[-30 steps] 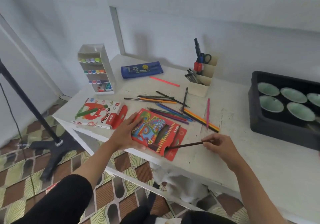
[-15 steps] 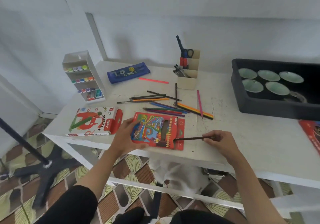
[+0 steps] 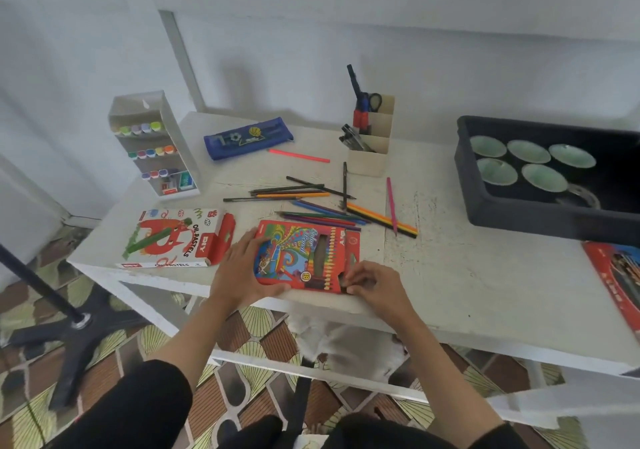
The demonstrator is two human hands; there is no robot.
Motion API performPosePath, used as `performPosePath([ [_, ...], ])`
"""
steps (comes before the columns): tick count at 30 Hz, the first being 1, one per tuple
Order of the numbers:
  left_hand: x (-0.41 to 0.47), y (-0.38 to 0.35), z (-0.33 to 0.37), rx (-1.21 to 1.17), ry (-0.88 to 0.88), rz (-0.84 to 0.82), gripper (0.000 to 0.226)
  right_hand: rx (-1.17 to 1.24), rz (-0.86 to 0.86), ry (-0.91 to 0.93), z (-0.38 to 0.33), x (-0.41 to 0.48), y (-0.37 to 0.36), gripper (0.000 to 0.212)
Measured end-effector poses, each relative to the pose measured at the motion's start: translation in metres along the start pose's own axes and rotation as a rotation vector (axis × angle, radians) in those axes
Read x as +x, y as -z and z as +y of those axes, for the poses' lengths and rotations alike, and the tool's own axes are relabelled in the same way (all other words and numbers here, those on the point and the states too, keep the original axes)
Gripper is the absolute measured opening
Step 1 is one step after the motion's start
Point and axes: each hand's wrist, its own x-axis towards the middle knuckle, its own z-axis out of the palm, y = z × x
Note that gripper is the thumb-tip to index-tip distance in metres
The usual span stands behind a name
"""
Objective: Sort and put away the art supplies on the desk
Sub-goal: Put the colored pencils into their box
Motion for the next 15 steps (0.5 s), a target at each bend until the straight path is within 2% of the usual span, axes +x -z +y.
performPosePath([
  [4, 0.003, -0.003, -0.003, 0.010, 0.010, -0.020, 0.116, -0.084, -0.082, -0.021, -0.002, 0.010, 0.001, 0.018],
  [8, 0.006, 0.000, -0.001, -0.007, 0.020, -0.020, 0.119, -0.330, -0.033, -0.021, 0.000, 0.021, -0.002, 0.023],
  [11, 0.003, -0.001, 0.001, 0.015, 0.042, -0.009, 0.119, -0.353, -0.026, -0.022, 0.005, 0.023, -0.002, 0.026],
  [15, 0.001, -0.002, 0.002, 0.058, 0.033, 0.006, 0.112, -0.316, -0.099, -0.034, 0.005, 0.026, 0.001, 0.016],
])
